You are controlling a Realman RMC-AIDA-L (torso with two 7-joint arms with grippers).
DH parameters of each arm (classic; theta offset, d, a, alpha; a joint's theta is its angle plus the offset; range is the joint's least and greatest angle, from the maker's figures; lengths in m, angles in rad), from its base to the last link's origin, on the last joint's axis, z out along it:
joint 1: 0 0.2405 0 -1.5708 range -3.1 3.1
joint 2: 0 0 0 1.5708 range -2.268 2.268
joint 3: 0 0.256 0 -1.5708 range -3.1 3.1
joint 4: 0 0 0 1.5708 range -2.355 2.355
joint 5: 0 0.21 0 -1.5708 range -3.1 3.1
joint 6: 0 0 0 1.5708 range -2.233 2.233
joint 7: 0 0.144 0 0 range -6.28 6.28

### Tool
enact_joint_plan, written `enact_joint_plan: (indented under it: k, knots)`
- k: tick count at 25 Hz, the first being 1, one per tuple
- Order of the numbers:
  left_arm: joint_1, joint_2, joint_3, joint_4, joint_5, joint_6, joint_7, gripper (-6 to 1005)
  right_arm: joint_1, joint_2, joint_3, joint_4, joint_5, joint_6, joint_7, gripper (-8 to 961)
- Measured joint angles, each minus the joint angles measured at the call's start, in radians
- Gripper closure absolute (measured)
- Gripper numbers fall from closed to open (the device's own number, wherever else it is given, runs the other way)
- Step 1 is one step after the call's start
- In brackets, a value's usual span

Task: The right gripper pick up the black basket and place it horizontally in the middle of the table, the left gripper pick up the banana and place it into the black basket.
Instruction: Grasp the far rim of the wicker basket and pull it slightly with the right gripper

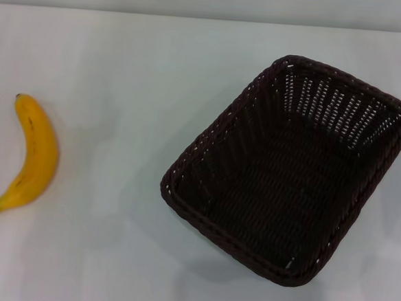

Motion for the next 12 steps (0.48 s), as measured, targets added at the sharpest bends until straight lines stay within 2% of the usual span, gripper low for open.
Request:
enact_joint_plan:
  k: [12]
  knots:
    - [0.0,0.0,0.0,0.003,0.0,0.0,-0.007,118,0.0,0.0,0.002,-0.001,0.0,0.002,0.0,96]
